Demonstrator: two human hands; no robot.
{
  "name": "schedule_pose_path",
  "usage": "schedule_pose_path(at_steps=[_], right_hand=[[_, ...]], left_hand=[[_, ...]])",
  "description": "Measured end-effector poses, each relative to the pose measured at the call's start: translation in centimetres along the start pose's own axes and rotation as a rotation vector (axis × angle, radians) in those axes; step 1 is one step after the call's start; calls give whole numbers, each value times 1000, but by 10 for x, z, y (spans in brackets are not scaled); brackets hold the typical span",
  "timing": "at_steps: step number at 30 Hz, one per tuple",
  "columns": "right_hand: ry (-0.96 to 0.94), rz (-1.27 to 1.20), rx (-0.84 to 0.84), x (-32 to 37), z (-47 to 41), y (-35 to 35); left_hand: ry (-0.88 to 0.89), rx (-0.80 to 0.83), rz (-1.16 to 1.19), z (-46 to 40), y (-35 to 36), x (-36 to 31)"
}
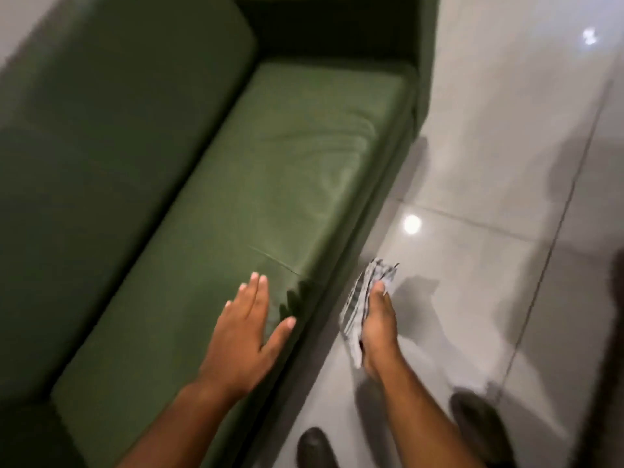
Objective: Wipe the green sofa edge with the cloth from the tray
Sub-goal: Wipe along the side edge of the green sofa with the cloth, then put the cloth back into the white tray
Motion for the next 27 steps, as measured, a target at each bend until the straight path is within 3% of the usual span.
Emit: schedule_pose_path(at_steps=[6,11,14,18,24,27], right_hand=[[6,350,509,123,108,158],[28,706,934,125,229,306],[20,872,1175,79,315,376],[148,1035,1553,-21,455,431],[372,1220,2014,-184,637,423],[425,1335,2103,-257,687,405]], left_hand=[[-433,-242,304,194,-104,44],[-776,-465,522,370,-111,99],[-1013,-578,654,476,-71,124],[-1304,-741,828,615,13,122],[-1713,-825,1025,760,175,95],[-1803,-794,1131,789,242,84]])
Point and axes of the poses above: each hand's wrist, its own z-axis away from the middle knuckle, its own y-axis out of the palm, x = y × z, the point moved 8 cm from there along -z, towards the middle knuckle, and after that the axes turned 14 degrees about x, right-handed, at the moved point
